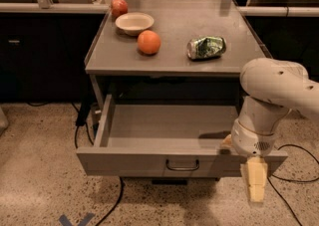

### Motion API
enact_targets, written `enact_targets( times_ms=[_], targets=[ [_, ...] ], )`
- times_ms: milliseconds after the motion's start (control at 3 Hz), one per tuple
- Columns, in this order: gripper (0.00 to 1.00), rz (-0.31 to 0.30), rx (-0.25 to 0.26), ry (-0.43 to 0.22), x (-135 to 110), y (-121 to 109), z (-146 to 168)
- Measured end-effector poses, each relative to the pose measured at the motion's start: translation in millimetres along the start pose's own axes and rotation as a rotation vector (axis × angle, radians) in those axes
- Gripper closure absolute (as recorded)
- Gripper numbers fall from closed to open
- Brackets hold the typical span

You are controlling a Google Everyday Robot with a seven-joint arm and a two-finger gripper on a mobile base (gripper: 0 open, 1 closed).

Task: Open top drawer

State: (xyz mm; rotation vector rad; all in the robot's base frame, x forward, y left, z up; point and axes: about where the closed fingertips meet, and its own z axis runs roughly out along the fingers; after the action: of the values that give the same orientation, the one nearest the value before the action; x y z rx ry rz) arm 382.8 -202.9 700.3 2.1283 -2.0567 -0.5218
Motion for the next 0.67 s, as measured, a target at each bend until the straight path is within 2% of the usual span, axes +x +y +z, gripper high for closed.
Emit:
enact_targets(
  times_ms=[333, 667],
  targets=[
    [0.00, -0.015, -0.036, 0.003, -5.5, -12.8, 14.0],
    [0.00, -0.018, -0.052, 0.005, -7.7, -15.1, 15.2]
  ],
)
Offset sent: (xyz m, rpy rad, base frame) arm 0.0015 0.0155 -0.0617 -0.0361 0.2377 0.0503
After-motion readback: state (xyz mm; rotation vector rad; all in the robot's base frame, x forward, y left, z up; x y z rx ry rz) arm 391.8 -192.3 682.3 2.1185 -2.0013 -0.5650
